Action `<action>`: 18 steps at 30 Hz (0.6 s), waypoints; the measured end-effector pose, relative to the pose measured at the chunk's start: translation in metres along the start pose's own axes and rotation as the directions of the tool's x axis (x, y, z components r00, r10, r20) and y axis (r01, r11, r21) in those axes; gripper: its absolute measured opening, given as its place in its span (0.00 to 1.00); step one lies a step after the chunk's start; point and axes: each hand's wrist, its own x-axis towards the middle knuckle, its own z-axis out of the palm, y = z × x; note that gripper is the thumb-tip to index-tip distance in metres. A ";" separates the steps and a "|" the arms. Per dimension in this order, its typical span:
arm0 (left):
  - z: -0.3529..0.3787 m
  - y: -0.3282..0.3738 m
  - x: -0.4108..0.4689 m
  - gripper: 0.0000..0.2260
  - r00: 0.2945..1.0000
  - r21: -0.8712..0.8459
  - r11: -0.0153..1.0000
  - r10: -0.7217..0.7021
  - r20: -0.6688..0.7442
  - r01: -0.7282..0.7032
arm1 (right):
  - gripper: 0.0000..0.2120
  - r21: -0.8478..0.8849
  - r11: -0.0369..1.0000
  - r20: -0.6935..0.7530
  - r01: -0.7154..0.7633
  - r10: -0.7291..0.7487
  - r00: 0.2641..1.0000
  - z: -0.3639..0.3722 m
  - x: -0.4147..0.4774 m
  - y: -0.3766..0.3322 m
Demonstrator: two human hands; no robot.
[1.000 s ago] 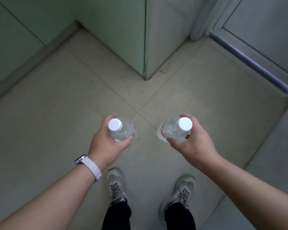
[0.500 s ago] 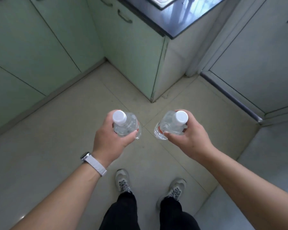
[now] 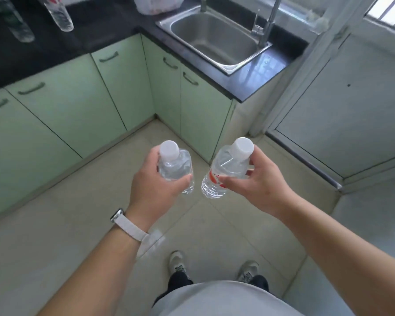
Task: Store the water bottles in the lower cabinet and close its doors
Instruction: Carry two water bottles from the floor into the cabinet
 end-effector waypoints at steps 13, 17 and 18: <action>-0.067 0.020 0.027 0.27 0.994 -0.067 0.996 0.051 -0.093 -0.057 | 0.28 0.075 0.993 0.026 0.093 -0.095 0.995 0.033 0.022 -0.065; -0.073 0.023 0.039 0.24 0.989 -0.065 0.997 0.032 -0.147 -0.042 | 0.29 0.101 0.988 0.061 0.114 -0.121 0.991 0.038 0.048 -0.068; -0.074 0.024 0.043 0.24 0.987 -0.069 0.997 0.023 -0.159 -0.035 | 0.29 0.113 0.987 0.074 0.118 -0.127 0.989 0.039 0.057 -0.068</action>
